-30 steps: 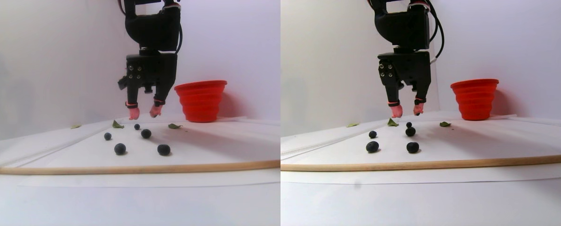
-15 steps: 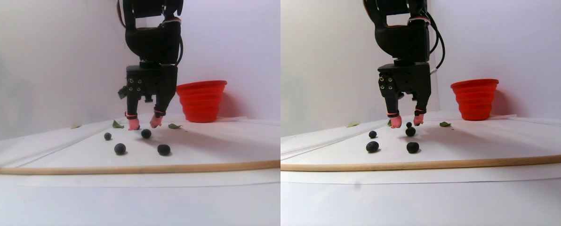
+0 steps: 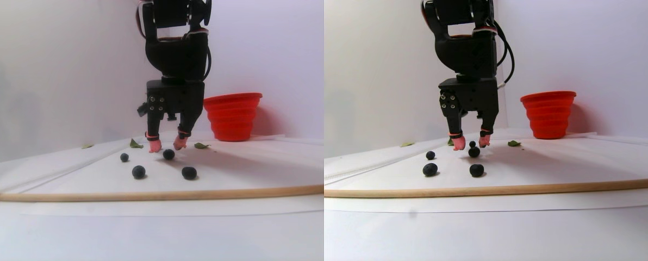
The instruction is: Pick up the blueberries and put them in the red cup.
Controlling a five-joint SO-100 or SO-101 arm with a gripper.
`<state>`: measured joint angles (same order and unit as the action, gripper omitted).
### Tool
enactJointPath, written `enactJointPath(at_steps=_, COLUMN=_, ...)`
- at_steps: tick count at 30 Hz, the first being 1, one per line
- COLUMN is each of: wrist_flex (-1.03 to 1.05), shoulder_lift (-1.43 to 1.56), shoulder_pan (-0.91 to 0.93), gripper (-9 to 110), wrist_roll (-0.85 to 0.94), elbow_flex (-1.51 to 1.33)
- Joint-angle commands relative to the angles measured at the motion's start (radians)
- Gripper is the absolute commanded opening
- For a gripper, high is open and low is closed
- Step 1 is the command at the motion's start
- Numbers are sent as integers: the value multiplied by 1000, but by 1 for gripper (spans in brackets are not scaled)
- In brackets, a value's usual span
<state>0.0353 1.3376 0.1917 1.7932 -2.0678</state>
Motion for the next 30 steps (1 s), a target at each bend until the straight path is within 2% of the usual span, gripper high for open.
enactJointPath(at_steps=1, wrist_flex=-26, shoulder_lift=12, shoulder_pan=2, gripper=20, wrist_roll=-12, elbow_flex=89)
enactJointPath(at_steps=30, wrist_flex=-66, shoulder_lift=-64, shoulder_pan=20, gripper=16, wrist_roll=3, elbow_flex=110)
